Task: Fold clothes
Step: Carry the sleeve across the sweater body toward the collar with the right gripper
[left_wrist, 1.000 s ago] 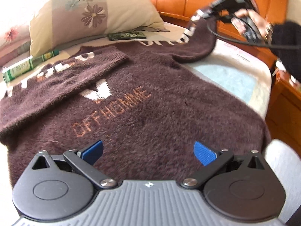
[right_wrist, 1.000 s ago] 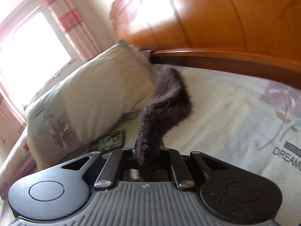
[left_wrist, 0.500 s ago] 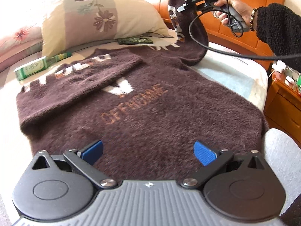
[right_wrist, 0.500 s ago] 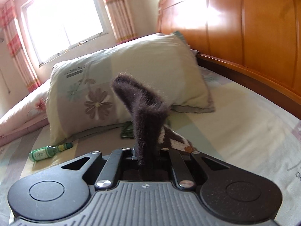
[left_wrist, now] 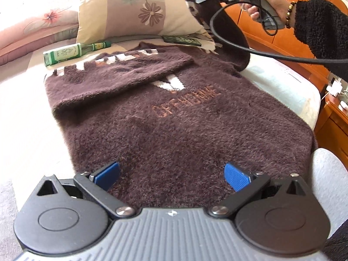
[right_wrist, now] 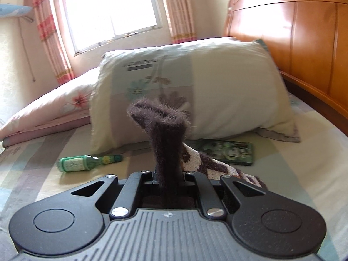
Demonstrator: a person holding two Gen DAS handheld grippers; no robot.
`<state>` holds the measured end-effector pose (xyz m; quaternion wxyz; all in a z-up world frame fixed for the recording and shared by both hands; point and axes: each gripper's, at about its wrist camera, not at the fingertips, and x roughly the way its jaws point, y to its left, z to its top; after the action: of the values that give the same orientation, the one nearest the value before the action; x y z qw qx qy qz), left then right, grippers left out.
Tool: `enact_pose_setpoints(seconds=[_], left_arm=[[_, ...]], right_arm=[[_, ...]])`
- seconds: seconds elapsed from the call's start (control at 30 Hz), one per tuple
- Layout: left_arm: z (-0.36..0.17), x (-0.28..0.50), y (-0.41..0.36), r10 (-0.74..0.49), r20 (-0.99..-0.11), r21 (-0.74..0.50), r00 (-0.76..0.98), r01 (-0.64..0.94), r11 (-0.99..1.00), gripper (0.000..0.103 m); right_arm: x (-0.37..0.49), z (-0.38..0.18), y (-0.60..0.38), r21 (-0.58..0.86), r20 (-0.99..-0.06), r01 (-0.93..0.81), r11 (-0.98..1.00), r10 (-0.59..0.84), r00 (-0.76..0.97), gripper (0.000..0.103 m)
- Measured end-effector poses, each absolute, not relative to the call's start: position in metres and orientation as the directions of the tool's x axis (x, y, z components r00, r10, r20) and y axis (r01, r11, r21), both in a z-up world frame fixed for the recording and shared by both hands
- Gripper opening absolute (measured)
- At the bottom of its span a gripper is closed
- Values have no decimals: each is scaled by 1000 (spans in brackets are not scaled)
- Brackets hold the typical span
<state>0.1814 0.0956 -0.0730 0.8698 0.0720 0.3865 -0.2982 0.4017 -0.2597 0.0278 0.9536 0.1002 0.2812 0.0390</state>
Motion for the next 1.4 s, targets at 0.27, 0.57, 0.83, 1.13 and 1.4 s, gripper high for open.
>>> enact_pose_setpoints(seconds=[0.27,0.57,0.83,1.13,1.4], left_arm=[[-77,175,97,-461,-731,-119,502,572,811,102],[-80,168,100,-449,-753,-132,482,557,820,102],[-84,161,107,-451,-764,-173,462,526,833,102],[-85,159,109,-448,-765,-186,463,507,842,102],[-86,160,109,-445,-768,-190,461,499,846,102]], right_arm=[[413,16,-198,143,-537,-113,983,173,825,11],[418,-4,-138,92,-545,-200,976,217,810,11],[417,-16,-99,58,-544,-244,968,236,805,11],[421,-38,-68,17,-568,-284,959,242,786,11],[423,-59,-45,-20,-592,-318,948,245,768,11]])
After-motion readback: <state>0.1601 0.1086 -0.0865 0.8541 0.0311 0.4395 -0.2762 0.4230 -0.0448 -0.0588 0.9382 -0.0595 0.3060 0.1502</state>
